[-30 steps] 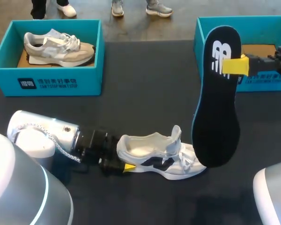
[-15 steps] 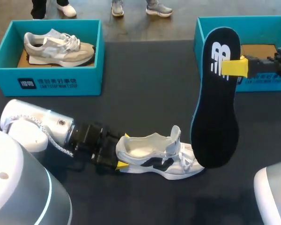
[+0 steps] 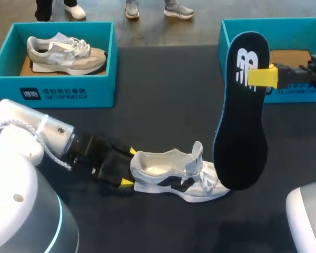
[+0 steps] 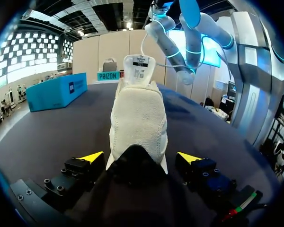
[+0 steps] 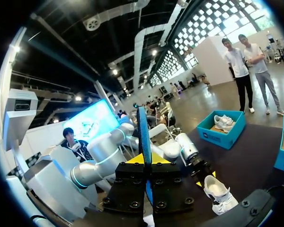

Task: Take the shoe out of the shoebox, open the shoe tongue, remove and reinsert the insole, then place the shoe into the shoebox

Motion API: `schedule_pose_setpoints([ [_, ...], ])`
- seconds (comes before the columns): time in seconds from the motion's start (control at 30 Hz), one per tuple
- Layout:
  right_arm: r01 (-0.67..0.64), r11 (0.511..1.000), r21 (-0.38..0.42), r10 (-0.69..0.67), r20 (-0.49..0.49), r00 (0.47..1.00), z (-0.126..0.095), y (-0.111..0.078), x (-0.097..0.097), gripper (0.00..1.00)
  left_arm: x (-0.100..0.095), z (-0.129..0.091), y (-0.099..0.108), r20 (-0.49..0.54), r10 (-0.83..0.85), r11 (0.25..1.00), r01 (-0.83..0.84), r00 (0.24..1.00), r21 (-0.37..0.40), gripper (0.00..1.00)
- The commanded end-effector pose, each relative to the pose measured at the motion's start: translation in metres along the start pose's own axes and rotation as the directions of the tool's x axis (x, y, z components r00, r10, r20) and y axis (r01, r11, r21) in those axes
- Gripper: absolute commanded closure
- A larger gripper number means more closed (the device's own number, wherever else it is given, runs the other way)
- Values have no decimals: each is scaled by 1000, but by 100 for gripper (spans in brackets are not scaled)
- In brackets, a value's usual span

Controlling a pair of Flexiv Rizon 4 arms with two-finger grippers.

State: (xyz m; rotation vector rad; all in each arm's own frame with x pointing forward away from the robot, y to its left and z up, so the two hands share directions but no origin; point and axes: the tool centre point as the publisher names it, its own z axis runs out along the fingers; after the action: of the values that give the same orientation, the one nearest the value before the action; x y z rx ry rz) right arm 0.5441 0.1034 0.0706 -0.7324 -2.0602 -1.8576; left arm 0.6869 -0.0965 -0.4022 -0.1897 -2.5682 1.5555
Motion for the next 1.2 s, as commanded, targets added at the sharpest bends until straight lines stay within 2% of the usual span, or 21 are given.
schedule_pose_setpoints([
  [0.03, -1, 1000, 2, 1, 2, 1000, 3, 2, 1, 100, 6, -25, -12, 2, 14, 997, -14, 1000, -78, 0],
  [0.13, -1, 1000, 2, 1, 2, 1000, 3, 2, 1, 100, 5, -34, -17, 5, 34, 989, -33, 999, -145, 0],
  [0.37, -1, 1000, 2, 1, 2, 1000, 3, 2, 1, 100, 7, -54, -47, -41, 70, 937, -80, 997, -339, 0],
  [0.53, -1, 1000, 2, 1, 2, 1000, 3, 2, 1, 100, 9, -56, -52, -84, 89, 857, -119, 993, -501, 0],
  [0.6, -1, 1000, 2, 1, 2, 1000, 3, 2, 1, 100, 7, -58, -50, -97, 129, 785, -161, 987, -598, 0],
  [1.1, -1, 1000, 2, 1, 2, 1000, 3, 2, 1, 100, 7, -58, -50, -97, 129, 785, -161, 987, -598, 0],
  [1.13, -1, 1000, 2, 1, 2, 1000, 3, 2, 1, 100, 7, -51, -53, -109, 111, 787, -154, 988, -598, 0],
  [1.2, -1, 1000, 2, 1, 2, 1000, 3, 2, 1, 100, 7, -43, -58, -94, 97, 749, -135, 991, -648, 0],
])
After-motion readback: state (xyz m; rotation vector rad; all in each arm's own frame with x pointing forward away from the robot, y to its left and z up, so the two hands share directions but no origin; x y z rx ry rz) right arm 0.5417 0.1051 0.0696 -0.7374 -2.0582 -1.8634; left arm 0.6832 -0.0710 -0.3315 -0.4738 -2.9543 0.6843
